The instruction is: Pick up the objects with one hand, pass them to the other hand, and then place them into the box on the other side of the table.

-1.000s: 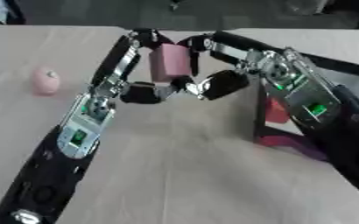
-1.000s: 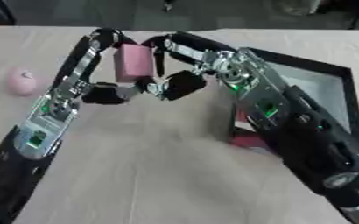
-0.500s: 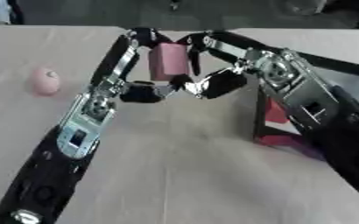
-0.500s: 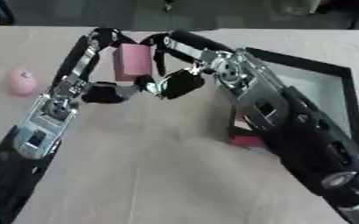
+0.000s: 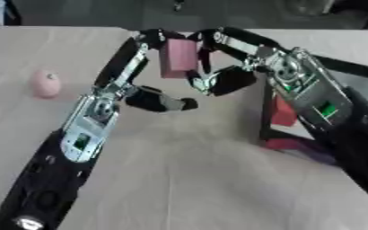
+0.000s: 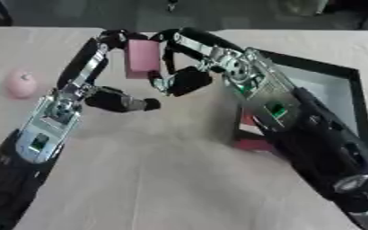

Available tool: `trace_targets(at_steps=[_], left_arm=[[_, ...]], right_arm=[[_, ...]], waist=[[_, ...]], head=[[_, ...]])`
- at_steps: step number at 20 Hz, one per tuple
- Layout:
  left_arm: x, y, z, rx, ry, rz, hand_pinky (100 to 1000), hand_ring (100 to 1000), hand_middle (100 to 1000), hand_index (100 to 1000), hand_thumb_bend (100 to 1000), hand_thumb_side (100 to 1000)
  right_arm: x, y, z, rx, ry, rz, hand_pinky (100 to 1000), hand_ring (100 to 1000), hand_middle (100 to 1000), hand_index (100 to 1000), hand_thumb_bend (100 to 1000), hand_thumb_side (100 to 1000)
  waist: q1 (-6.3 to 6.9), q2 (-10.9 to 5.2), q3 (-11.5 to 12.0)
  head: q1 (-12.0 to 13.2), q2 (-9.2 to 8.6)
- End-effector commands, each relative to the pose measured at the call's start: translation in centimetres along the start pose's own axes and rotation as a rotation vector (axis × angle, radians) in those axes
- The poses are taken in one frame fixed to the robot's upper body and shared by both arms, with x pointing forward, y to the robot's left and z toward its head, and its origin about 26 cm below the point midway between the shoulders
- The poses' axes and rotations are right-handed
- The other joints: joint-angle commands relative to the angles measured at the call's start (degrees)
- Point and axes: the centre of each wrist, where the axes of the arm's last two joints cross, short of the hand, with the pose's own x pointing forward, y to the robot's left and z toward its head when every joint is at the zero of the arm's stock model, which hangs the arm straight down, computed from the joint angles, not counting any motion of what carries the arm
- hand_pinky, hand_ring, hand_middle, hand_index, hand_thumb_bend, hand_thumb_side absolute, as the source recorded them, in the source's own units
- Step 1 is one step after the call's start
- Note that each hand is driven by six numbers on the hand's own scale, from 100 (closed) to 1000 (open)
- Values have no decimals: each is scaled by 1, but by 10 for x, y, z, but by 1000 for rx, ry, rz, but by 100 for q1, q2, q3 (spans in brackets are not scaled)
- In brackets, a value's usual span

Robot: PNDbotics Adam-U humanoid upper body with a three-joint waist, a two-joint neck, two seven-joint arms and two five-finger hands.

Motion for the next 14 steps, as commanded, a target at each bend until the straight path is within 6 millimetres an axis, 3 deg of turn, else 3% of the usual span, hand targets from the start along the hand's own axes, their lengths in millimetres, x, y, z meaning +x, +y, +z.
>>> trace_targets(at_steps=[1, 14], left_arm=[[6, 3, -4, -4, -21, -38, 766, 688, 639, 825, 888, 307], [-8, 6, 2, 174, 195, -79, 760, 677, 628, 830, 851, 312]], right_arm=[[9, -18, 6, -46, -21, 16, 922, 786, 360, 680, 100, 213], [21, -29, 24, -45, -43, 3, 918, 785, 358, 679, 100, 213]], waist=[[10, -175, -14], [-13, -225, -100]], head=[[-12, 33], [55, -24]])
